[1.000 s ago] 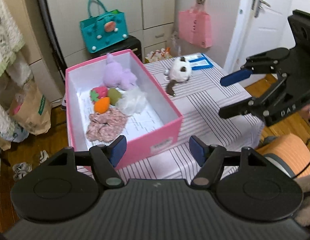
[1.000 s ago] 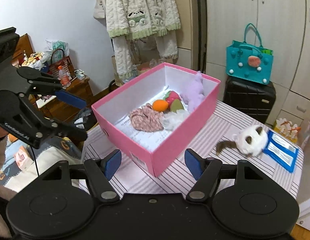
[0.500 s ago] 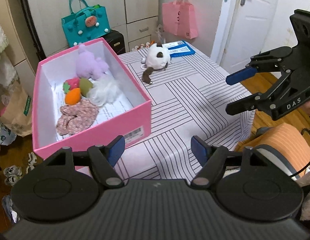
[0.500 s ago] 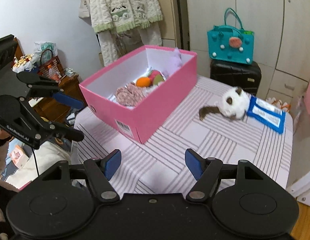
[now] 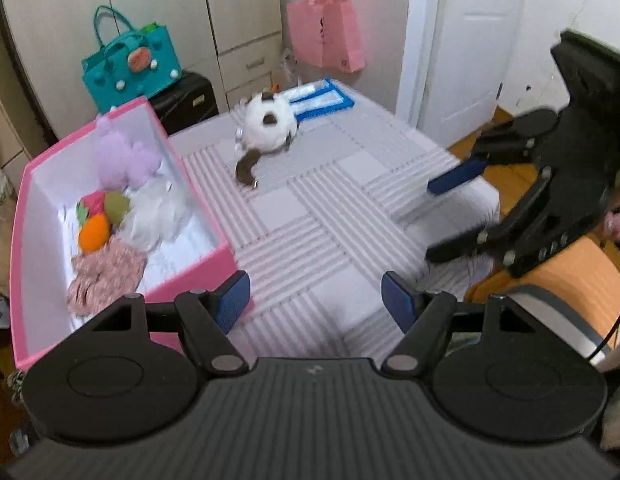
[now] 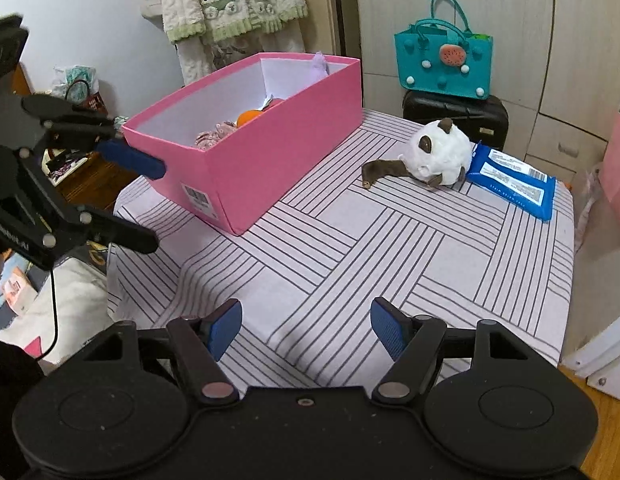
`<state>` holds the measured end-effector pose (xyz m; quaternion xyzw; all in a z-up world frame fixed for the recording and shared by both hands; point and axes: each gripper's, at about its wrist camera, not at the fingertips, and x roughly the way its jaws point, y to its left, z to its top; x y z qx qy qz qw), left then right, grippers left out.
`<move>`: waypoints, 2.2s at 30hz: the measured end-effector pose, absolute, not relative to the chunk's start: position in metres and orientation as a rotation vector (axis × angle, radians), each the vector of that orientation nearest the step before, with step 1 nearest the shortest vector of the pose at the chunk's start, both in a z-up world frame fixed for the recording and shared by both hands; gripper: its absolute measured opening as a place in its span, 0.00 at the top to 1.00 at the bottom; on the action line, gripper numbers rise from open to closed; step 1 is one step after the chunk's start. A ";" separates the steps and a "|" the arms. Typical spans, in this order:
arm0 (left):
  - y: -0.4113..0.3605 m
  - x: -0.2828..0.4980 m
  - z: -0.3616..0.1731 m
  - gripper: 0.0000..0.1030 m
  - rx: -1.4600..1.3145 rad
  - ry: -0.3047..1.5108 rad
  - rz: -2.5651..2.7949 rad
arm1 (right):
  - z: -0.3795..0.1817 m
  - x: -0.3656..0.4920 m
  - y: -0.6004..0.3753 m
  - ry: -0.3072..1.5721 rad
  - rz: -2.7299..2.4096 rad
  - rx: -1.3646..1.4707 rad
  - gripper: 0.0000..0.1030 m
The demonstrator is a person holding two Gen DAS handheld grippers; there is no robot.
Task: Organize soft objects
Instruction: 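Withdraw the left gripper from the box toward the white fluffy plush, then close the left gripper on the white-and-brown fluffy plush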
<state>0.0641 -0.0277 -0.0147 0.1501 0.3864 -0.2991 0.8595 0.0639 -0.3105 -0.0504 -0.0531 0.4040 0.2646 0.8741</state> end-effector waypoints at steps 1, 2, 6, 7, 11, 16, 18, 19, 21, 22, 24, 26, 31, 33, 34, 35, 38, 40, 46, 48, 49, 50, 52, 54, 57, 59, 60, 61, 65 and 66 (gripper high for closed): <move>-0.032 0.066 -0.014 0.30 0.312 0.797 -0.625 | -0.051 0.065 -0.312 0.837 0.555 -0.113 0.26; -0.036 0.069 -0.012 0.30 0.308 0.782 -0.624 | -0.053 0.066 -0.314 0.827 0.555 -0.117 0.26; -0.052 0.081 -0.010 0.30 0.277 0.727 -0.621 | -0.058 0.072 -0.319 0.768 0.537 -0.145 0.24; -0.057 0.085 -0.010 0.30 0.271 0.718 -0.618 | -0.059 0.074 -0.322 0.753 0.535 -0.145 0.24; -0.075 0.107 -0.017 0.30 0.248 0.696 -0.599 | -0.067 0.087 -0.331 0.688 0.517 -0.150 0.24; -0.099 0.144 -0.025 0.30 0.233 0.695 -0.590 | -0.070 0.105 -0.338 0.608 0.502 -0.158 0.24; -0.106 0.156 -0.028 0.30 0.221 0.690 -0.574 | -0.070 0.115 -0.342 0.587 0.503 -0.142 0.24; -0.109 0.164 -0.030 0.30 0.204 0.700 -0.568 | -0.070 0.119 -0.343 0.577 0.500 -0.141 0.24; -0.111 0.177 -0.036 0.30 0.152 0.754 -0.567 | -0.071 0.130 -0.346 0.556 0.493 -0.139 0.24; -0.112 0.185 -0.039 0.30 0.117 0.784 -0.570 | -0.073 0.136 -0.347 0.544 0.489 -0.136 0.24; -0.115 0.194 -0.043 0.30 0.075 0.803 -0.573 | -0.078 0.147 -0.348 0.523 0.483 -0.147 0.24; -0.119 0.202 -0.047 0.30 0.050 0.796 -0.545 | -0.083 0.158 -0.349 0.513 0.469 -0.161 0.24; -0.129 0.221 -0.056 0.30 0.031 0.743 -0.460 | -0.093 0.186 -0.355 0.515 0.460 -0.119 0.24; -0.133 0.229 -0.061 0.31 0.056 0.727 -0.404 | -0.095 0.196 -0.355 0.505 0.464 -0.122 0.24; -0.135 0.233 -0.063 0.31 0.060 0.720 -0.384 | -0.096 0.201 -0.354 0.496 0.456 -0.131 0.24; -0.136 0.237 -0.064 0.31 0.060 0.716 -0.371 | -0.097 0.207 -0.354 0.486 0.453 -0.141 0.24; -0.138 0.248 -0.070 0.32 0.042 0.719 -0.348 | -0.103 0.222 -0.353 0.489 0.470 -0.136 0.24; -0.138 0.257 -0.072 0.35 0.015 0.737 -0.340 | -0.107 0.233 -0.352 0.504 0.482 -0.138 0.24; -0.135 0.276 -0.078 0.35 -0.039 0.748 -0.304 | -0.113 0.255 -0.349 0.532 0.498 -0.144 0.23; -0.137 0.278 -0.079 0.35 -0.035 0.733 -0.274 | -0.114 0.256 -0.348 0.526 0.519 -0.147 0.20; -0.137 0.280 -0.080 0.35 -0.042 0.734 -0.274 | -0.114 0.257 -0.347 0.518 0.518 -0.157 0.20; -0.136 0.282 -0.081 0.35 -0.052 0.738 -0.272 | -0.114 0.259 -0.346 0.514 0.515 -0.163 0.19; -0.136 0.284 -0.083 0.36 -0.055 0.733 -0.245 | -0.116 0.265 -0.344 0.521 0.509 -0.165 0.19; -0.135 0.285 -0.084 0.36 -0.053 0.716 -0.220 | -0.119 0.271 -0.342 0.542 0.510 -0.159 0.19; -0.134 0.287 -0.087 0.37 -0.076 0.721 -0.234 | -0.124 0.277 -0.342 0.570 0.511 -0.147 0.19; -0.134 0.287 -0.089 0.39 -0.085 0.727 -0.250 | -0.127 0.279 -0.342 0.583 0.511 -0.128 0.20; -0.135 0.288 -0.090 0.42 -0.087 0.729 -0.255 | -0.128 0.279 -0.342 0.581 0.509 -0.119 0.22; -0.135 0.287 -0.091 0.46 -0.090 0.733 -0.262 | -0.128 0.279 -0.342 0.577 0.508 -0.115 0.25; -0.136 0.285 -0.094 0.48 -0.094 0.738 -0.280 | -0.126 0.274 -0.339 0.571 0.503 -0.143 0.28; -0.135 0.285 -0.094 0.47 -0.101 0.741 -0.284 | -0.125 0.272 -0.339 0.567 0.497 -0.143 0.29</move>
